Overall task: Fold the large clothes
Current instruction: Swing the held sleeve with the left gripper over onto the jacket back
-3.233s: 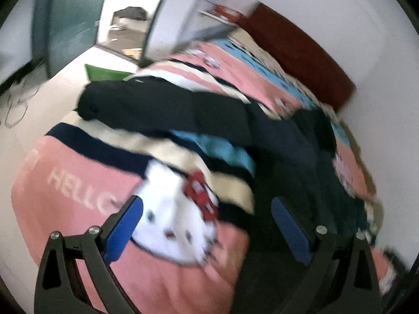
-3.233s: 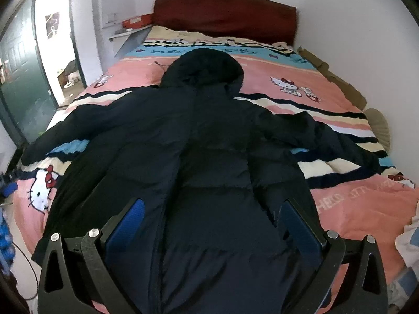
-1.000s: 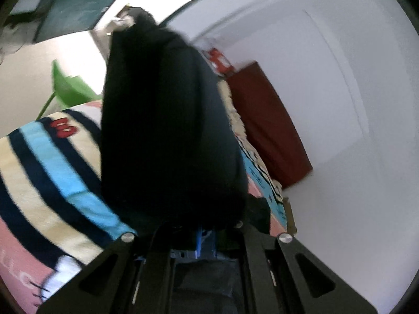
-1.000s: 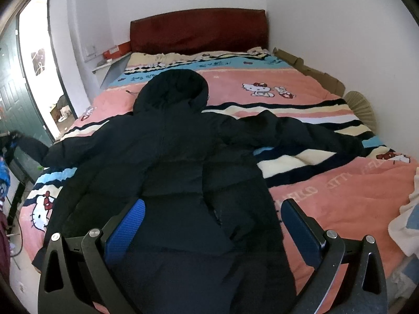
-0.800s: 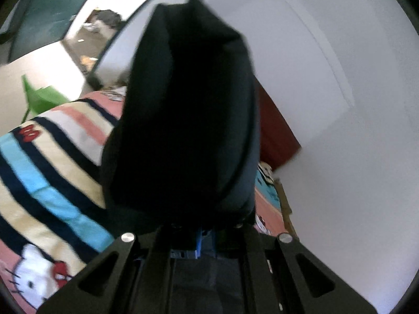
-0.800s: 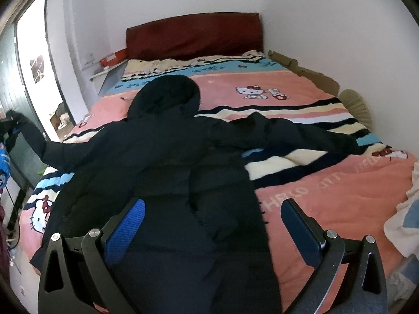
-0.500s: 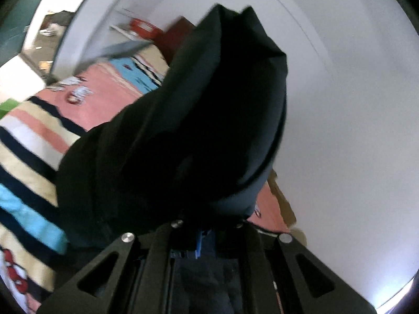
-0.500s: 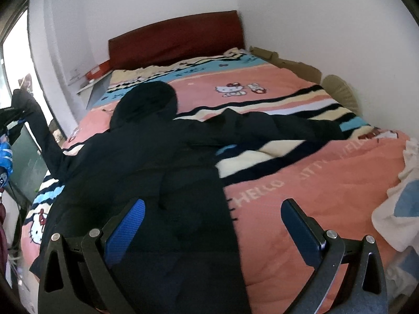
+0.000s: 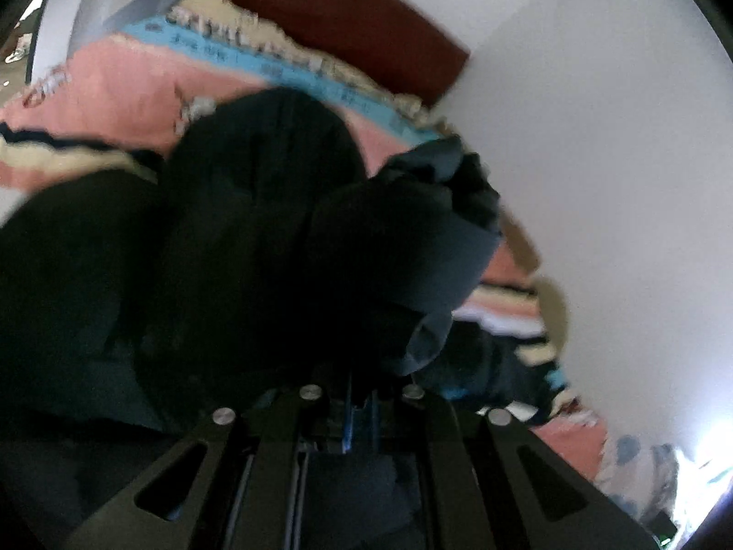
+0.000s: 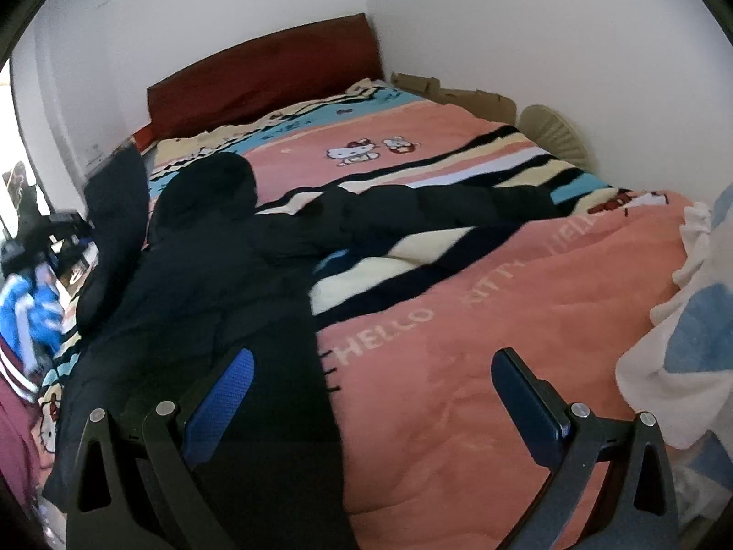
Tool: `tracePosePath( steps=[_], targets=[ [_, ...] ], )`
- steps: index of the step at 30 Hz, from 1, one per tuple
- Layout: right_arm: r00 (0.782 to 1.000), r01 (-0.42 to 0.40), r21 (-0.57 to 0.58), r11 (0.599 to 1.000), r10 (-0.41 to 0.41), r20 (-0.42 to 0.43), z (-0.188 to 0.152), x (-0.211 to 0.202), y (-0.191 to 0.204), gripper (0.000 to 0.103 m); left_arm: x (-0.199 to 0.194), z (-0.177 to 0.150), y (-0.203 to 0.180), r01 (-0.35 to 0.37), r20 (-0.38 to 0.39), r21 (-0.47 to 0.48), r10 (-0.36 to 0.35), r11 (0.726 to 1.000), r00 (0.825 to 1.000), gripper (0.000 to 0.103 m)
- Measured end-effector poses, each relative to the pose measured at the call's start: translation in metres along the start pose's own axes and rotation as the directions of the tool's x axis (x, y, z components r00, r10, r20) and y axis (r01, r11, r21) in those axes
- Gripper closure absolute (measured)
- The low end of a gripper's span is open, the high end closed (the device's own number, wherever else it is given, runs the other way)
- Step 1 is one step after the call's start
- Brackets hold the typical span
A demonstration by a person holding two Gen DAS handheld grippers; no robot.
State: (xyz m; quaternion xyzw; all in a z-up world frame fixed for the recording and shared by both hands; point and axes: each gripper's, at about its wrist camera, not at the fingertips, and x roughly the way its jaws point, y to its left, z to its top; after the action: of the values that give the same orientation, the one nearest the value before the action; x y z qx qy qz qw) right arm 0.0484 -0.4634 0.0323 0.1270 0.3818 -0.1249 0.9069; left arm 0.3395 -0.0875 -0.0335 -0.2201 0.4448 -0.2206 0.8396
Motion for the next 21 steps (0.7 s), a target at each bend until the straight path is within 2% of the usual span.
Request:
tracePosePath(
  steps=[3,6,10,14,18,21],
  targets=[
    [1.000,0.009,0.015,1.000,-0.009,-0.006,0.000,0.006,-0.008,0.001,0.039,-0.026,-0.006,-0.052,-0.080,0.032,0.054,0.998,0.995,0.099],
    [1.000,0.009,0.027,1.000,-0.008,-0.018,-0.002,0.014,-0.012,0.001,0.075,-0.048,-0.005,-0.110,-0.162,0.064,0.119,0.992,0.980,0.098],
    [1.000,-0.005,0.023,1.000,0.005,-0.027,-0.002,0.020,-0.011,0.001,0.095,-0.068,0.000,-0.163,-0.211,0.114,0.185,0.980,0.960,0.094],
    [1.000,-0.017,0.016,1.000,0.018,-0.018,0.000,0.019,-0.007,0.001,0.090,-0.080,0.000,-0.147,-0.219,0.094,0.164,0.985,0.962,0.081],
    [0.999,-0.032,-0.004,0.999,0.032,-0.014,0.003,0.017,0.005,0.001,0.058,-0.079,-0.011,-0.150,-0.178,0.131,0.172,0.980,0.969,0.062],
    [0.999,-0.048,-0.021,0.999,0.047,-0.010,0.005,0.015,0.017,0.001,0.024,-0.073,-0.013,-0.141,-0.164,0.159,0.167,0.977,0.972,0.061]
  ],
)
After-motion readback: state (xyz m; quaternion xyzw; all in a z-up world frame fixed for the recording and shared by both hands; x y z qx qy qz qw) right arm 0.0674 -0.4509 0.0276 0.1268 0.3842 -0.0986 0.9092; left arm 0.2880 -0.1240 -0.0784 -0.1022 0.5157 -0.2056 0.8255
